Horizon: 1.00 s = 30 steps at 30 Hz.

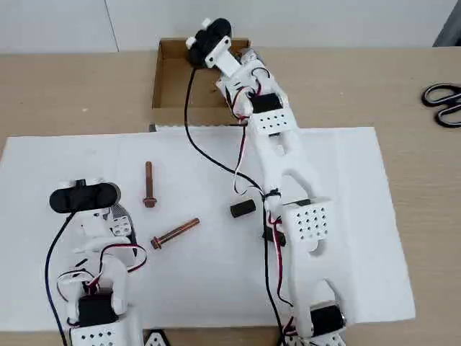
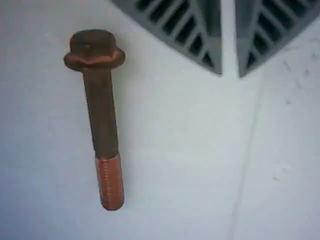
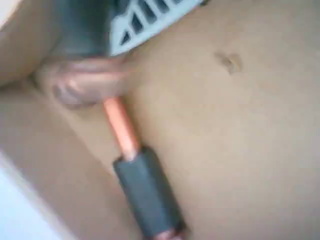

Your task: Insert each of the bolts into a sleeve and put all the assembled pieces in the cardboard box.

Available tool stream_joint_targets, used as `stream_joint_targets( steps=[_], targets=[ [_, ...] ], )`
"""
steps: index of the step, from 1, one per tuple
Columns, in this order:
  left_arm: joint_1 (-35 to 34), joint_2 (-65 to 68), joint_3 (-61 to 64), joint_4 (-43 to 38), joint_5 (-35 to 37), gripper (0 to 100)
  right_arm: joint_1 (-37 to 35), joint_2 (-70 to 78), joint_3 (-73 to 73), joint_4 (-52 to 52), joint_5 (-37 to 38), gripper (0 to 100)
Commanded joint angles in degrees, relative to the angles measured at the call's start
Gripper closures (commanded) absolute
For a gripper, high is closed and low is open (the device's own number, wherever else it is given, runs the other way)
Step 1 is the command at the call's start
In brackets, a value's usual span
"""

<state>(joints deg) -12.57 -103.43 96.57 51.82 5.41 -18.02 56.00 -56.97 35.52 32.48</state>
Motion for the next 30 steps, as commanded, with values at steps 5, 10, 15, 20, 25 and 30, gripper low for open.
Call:
stream_joint_targets(
  steps=[5,10,15,20,25,30],
  targets=[
    [0.26,-0.44,-0.31,-1.41,-0.18,99,0.04,-2.33,-19.08,27.65,-6.95,93.9],
    [0.26,-0.44,-0.31,-1.41,-0.18,99,0.04,-2.95,-31.3,46.73,-7.03,98.7],
    [0.26,-0.44,-0.31,-1.41,-0.18,99,-0.31,-3.03,-39.47,60.35,-7.21,99.5],
    [0.18,-0.44,-0.31,-1.41,-0.18,99,0.92,-6.99,-38.51,61.05,-7.3,99.5],
    [0.18,-0.44,-0.31,-1.41,-0.09,99,0.66,-14.99,-26.9,61.49,-7.3,99.5],
    [0.0,-0.44,-0.22,-1.41,0.79,99,0.57,-30.55,-2.99,61.32,-7.03,99.5]
  ],
)
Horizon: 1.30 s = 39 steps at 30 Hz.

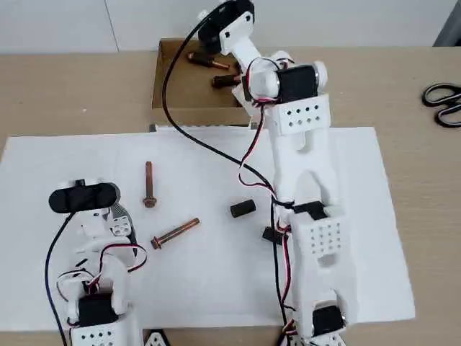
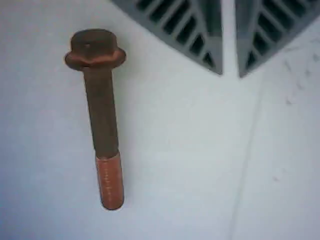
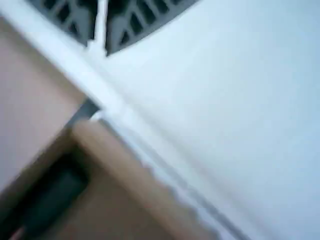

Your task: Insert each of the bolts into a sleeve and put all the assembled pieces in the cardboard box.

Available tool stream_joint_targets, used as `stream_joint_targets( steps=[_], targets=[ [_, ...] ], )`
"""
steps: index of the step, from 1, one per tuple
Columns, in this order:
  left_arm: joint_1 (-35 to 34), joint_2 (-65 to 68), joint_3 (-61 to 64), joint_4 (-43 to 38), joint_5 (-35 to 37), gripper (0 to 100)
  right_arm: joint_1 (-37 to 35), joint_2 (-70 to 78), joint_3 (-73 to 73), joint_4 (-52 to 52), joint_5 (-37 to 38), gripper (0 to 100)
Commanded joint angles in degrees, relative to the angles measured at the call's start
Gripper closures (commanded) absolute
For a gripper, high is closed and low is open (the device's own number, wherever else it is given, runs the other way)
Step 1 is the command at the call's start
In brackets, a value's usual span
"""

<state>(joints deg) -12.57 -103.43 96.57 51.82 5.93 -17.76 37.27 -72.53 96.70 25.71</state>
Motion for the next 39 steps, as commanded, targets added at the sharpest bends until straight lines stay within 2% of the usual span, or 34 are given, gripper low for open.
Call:
stream_joint_targets(
  steps=[1,3,7,10,15,28,39],
  targets=[
    [0.0,-0.44,-0.22,-1.41,0.26,99,0.31,-14.99,18.11,-0.04,-0.09,99.4],
    [0.0,-0.44,-0.22,-1.41,0.18,99,0.04,-20.62,28.48,-0.13,1.32,98.5],
    [0.0,-0.44,-0.22,-1.41,0.18,99,-0.57,-29.93,45.8,-0.13,7.38,88.6],
    [0.0,-0.44,-0.22,-1.41,0.26,99,-2.15,-35.12,54.77,-0.22,12.66,83.4],
    [0.0,-0.44,-0.22,-1.41,0.26,99,-5.76,-40.04,65.49,-0.48,22.15,81.9],
    [0.0,-0.44,-0.22,-1.41,0.35,99,-8.57,-37.23,73.05,-3.12,36.92,81.9],
    [0.0,-0.44,-0.22,-1.41,0.35,99,-11.12,-30.73,72.88,-7.08,40.09,81.9]
  ],
)
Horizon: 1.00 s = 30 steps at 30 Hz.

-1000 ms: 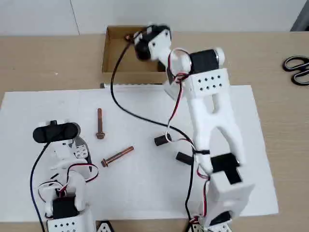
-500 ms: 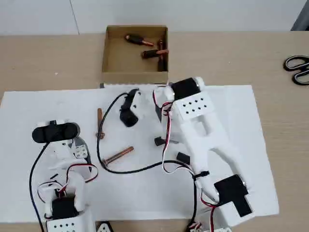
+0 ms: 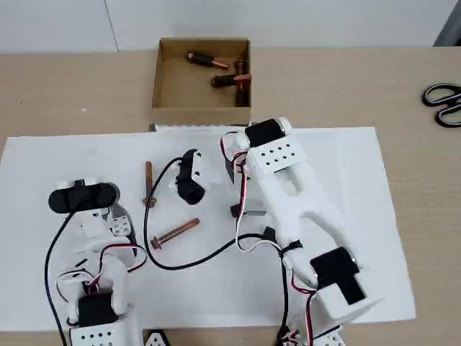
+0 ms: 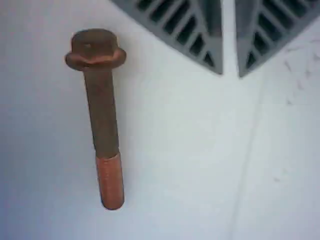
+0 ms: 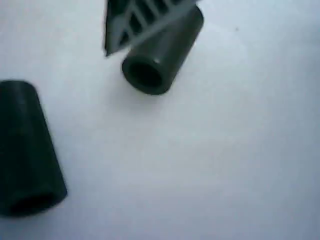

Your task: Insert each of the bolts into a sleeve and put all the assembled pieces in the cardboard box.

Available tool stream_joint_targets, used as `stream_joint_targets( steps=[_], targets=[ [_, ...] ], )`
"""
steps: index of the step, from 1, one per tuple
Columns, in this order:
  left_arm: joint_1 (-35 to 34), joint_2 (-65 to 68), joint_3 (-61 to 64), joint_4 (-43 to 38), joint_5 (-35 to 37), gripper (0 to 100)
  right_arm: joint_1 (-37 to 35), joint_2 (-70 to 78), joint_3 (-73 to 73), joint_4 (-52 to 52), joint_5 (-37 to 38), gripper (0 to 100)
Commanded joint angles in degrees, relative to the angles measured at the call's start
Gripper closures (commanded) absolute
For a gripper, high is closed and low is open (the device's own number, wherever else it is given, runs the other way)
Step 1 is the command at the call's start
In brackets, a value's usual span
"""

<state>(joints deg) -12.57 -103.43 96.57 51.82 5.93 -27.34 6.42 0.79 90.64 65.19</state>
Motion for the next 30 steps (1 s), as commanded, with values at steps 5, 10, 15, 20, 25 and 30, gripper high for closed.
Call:
stream_joint_targets(
  steps=[5,10,15,20,25,30],
  targets=[
    [0.0,-0.44,-0.22,-1.41,0.35,99,-3.56,2.42,-0.44,-3.91,0.62,81.9],
    [0.0,-0.44,-0.22,-1.41,0.35,99,-3.3,5.76,-0.44,-5.85,0.7,81.9],
    [0.0,-0.44,-0.22,-1.41,0.35,99,-3.21,7.96,-0.44,-5.76,0.7,81.9],
    [0.0,-0.44,-0.22,-1.41,0.35,99,-3.21,11.03,-0.35,-6.37,0.7,82.1],
    [0.0,-0.44,-0.22,-1.41,0.35,99,-2.15,16.31,-0.35,-10.51,0.62,84.6],
    [0.0,-0.44,-0.22,-1.41,0.35,99,-1.71,19.47,-0.88,-11.03,-1.05,99.3]
  ],
)
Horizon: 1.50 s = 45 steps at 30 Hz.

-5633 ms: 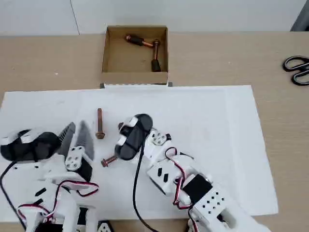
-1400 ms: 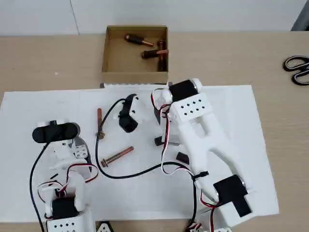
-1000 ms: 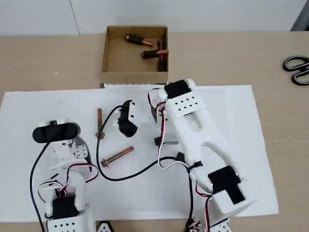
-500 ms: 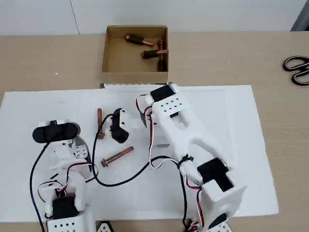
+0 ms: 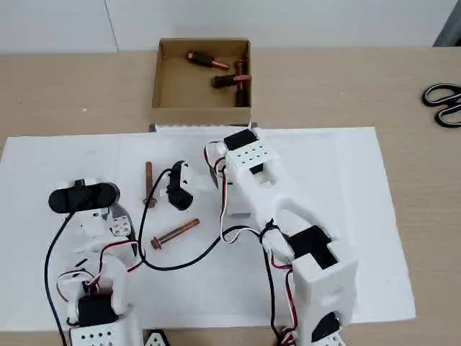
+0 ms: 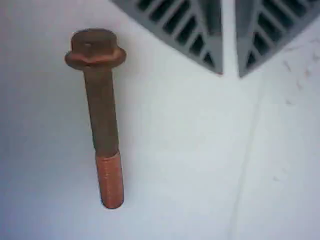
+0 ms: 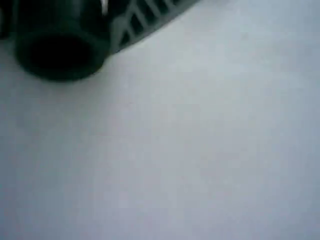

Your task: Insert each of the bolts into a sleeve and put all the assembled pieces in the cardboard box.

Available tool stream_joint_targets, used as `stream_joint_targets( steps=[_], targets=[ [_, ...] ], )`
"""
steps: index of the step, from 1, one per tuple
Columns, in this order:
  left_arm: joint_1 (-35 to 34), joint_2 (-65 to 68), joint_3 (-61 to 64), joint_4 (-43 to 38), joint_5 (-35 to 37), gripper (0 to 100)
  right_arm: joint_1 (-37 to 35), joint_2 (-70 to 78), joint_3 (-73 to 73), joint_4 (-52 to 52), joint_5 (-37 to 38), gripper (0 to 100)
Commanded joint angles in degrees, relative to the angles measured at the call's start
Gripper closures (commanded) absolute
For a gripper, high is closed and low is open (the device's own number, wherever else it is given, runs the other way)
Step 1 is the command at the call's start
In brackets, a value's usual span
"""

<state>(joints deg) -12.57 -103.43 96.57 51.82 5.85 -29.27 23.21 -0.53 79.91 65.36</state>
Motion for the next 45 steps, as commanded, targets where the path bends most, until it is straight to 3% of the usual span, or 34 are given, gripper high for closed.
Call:
stream_joint_targets(
  steps=[1,14,24,35,40,45],
  targets=[
    [0.0,-0.44,-0.22,-1.41,0.44,99,0.22,2.24,-0.09,-0.31,-3.16,98.7],
    [0.26,-0.44,-0.22,-1.41,0.35,99,2.51,-17.19,-15.82,13.93,-21.8,99.2],
    [0.0,-0.18,-1.27,0.88,0.26,99,12.18,-34.07,-14.42,16.48,-38.77,99.6],
    [0.18,2.9,-25.36,18.81,-1.76,99,23.08,-60.7,13.01,16.48,-39.65,99.5],
    [0.26,16.26,-37.93,22.59,-1.32,99,24.22,-72.92,24.18,16.48,-39.65,99.5],
    [0.35,33.32,-53.67,26.81,5.19,99,24.4,-80.22,30.33,16.4,-39.65,99.5]
  ],
)
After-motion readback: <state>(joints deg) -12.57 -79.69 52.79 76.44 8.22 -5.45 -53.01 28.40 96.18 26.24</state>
